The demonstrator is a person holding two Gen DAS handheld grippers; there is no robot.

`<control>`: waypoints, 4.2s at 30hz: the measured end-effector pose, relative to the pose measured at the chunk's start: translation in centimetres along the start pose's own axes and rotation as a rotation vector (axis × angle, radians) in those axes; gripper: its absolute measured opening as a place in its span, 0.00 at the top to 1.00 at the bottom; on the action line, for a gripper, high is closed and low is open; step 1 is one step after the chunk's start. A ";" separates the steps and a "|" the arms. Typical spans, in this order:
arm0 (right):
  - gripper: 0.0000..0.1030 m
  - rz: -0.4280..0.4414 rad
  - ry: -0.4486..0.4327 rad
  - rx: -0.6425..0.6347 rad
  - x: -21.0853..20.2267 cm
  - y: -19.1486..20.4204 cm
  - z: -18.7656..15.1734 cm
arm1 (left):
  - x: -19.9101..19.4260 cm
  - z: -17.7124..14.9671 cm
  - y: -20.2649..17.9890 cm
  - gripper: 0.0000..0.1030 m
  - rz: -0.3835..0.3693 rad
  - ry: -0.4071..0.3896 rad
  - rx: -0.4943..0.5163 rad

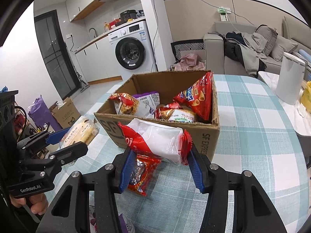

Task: Organize snacks
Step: 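Lift both held packs and carry them over the cardboard box, then lower both held packs into the box and open both tools, then withdraw both tools and move them toward the cookie pack and candy bag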

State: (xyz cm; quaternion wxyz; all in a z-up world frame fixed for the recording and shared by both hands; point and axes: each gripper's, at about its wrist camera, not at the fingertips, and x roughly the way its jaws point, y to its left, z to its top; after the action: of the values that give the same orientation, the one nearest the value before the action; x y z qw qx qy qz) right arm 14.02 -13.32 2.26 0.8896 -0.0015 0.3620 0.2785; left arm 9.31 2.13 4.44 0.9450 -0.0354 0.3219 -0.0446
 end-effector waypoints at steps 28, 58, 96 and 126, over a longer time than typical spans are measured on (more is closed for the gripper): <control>0.49 0.002 -0.117 0.031 -2.7 -0.2 3.2 | -1.3 6.0 0.9 0.47 0.002 -0.099 -0.060; 0.49 0.014 -0.074 0.057 1.3 -1.1 6.5 | 6.7 10.5 0.4 0.47 0.039 -0.056 -0.048; 0.01 -0.031 -0.082 0.045 -0.2 -2.6 6.2 | 6.0 8.8 0.9 0.01 0.095 -0.066 -0.017; 0.01 -0.016 -0.001 0.023 -3.7 -1.4 -0.1 | -1.1 1.5 1.6 0.01 0.110 -0.054 -0.044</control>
State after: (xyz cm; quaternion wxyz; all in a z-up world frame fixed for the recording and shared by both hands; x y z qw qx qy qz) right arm 12.48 -16.36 4.31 0.8919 0.0060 0.3649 0.2670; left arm 9.48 3.91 6.11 0.9533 -0.0395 0.2989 0.0156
